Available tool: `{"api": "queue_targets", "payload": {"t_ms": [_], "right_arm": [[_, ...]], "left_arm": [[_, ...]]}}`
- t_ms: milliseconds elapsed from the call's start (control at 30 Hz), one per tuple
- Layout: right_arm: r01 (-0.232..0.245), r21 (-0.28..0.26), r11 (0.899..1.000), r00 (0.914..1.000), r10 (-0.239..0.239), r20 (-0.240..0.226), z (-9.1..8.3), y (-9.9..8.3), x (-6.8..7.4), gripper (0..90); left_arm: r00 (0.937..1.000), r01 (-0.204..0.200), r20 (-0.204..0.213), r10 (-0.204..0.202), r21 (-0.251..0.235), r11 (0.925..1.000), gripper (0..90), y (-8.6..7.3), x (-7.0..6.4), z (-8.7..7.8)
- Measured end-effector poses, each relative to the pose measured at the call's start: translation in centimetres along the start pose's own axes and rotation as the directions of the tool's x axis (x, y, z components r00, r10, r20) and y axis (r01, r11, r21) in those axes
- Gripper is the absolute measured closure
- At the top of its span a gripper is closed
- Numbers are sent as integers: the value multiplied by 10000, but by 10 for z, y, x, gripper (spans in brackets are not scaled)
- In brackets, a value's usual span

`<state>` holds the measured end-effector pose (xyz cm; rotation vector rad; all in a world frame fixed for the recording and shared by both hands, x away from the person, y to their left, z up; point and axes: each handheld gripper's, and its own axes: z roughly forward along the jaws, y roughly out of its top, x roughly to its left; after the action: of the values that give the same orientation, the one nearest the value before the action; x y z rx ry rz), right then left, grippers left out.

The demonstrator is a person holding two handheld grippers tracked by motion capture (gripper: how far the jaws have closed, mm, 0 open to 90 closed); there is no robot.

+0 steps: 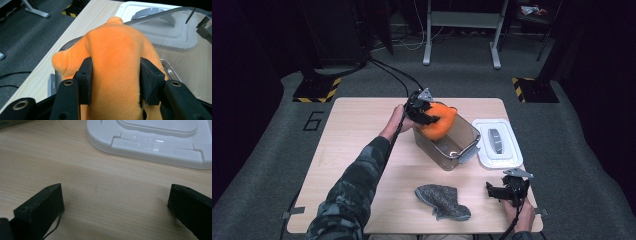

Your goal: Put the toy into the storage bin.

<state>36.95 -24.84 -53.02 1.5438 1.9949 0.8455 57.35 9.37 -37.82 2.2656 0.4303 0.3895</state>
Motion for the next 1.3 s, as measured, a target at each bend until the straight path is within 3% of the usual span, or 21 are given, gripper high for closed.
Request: {"api": "queue_targets", "payload": {"t_ms": [267,667,933,1167,1300], "right_arm": [[3,0,10000,10000,-3,-1,0,0,0,0],[5,-4,10000,10000,-5,-1,0,0,0,0],[8,-4,10000,10000,-8,0,0,0,0,0],[-21,0,10000,10000,21,5,0,0,0,0],[37,2,10000,10000,-37,-23,0,0,0,0]], "left_arm": [[10000,19,-32,-19,143,9999,484,-1,1,1],[9987,481,135,-492,723,9962,435,-5,2,10],[9974,667,181,-691,1123,9914,383,-6,1,15],[9972,693,144,-731,1810,9810,312,-7,0,23],[9960,881,9,-894,1581,9835,328,-5,2,20]]}}
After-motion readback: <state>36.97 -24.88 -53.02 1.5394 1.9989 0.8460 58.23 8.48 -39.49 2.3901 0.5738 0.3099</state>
